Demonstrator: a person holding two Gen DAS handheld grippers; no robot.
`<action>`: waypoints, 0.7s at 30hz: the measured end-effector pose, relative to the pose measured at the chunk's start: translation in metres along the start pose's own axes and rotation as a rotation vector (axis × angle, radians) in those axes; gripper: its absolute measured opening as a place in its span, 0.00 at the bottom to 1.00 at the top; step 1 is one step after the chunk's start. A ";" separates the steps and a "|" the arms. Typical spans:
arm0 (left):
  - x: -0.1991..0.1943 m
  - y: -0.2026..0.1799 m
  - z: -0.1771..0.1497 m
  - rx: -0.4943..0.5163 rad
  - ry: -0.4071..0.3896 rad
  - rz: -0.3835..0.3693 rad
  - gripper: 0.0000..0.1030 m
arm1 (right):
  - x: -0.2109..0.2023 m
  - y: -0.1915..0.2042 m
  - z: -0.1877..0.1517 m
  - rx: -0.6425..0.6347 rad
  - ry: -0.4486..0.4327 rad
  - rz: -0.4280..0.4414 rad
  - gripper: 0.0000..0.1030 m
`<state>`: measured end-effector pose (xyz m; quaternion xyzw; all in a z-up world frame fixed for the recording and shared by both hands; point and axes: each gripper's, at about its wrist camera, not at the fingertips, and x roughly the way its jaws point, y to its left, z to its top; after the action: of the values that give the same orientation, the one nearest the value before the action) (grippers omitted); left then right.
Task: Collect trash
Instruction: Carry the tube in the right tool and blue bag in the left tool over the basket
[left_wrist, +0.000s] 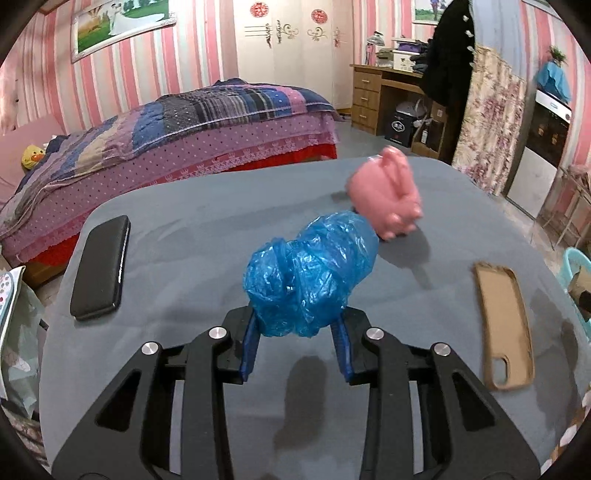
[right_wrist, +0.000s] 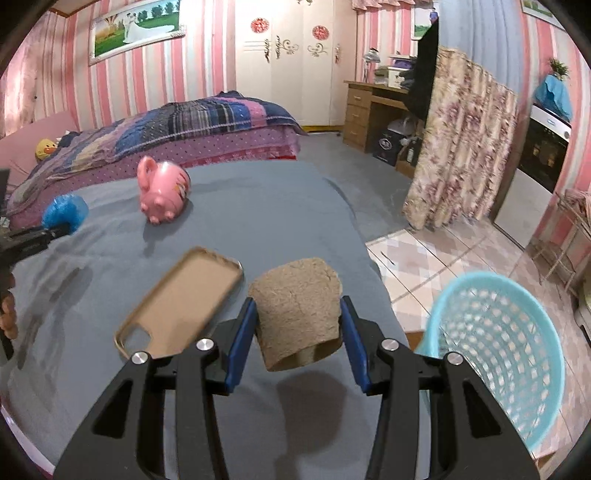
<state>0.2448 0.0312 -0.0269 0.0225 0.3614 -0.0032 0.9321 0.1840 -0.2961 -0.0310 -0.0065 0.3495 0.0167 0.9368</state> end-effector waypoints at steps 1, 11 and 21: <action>-0.001 -0.004 -0.001 0.008 0.002 -0.002 0.32 | -0.002 -0.005 -0.004 0.010 0.003 0.001 0.45; -0.016 -0.051 -0.001 0.063 -0.008 -0.022 0.32 | -0.004 -0.017 -0.021 0.021 -0.010 -0.011 0.45; -0.018 -0.094 -0.001 0.095 -0.015 -0.063 0.32 | -0.013 -0.037 -0.020 0.047 -0.033 -0.027 0.45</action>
<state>0.2286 -0.0628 -0.0197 0.0554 0.3545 -0.0498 0.9321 0.1622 -0.3334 -0.0371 0.0112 0.3339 -0.0043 0.9425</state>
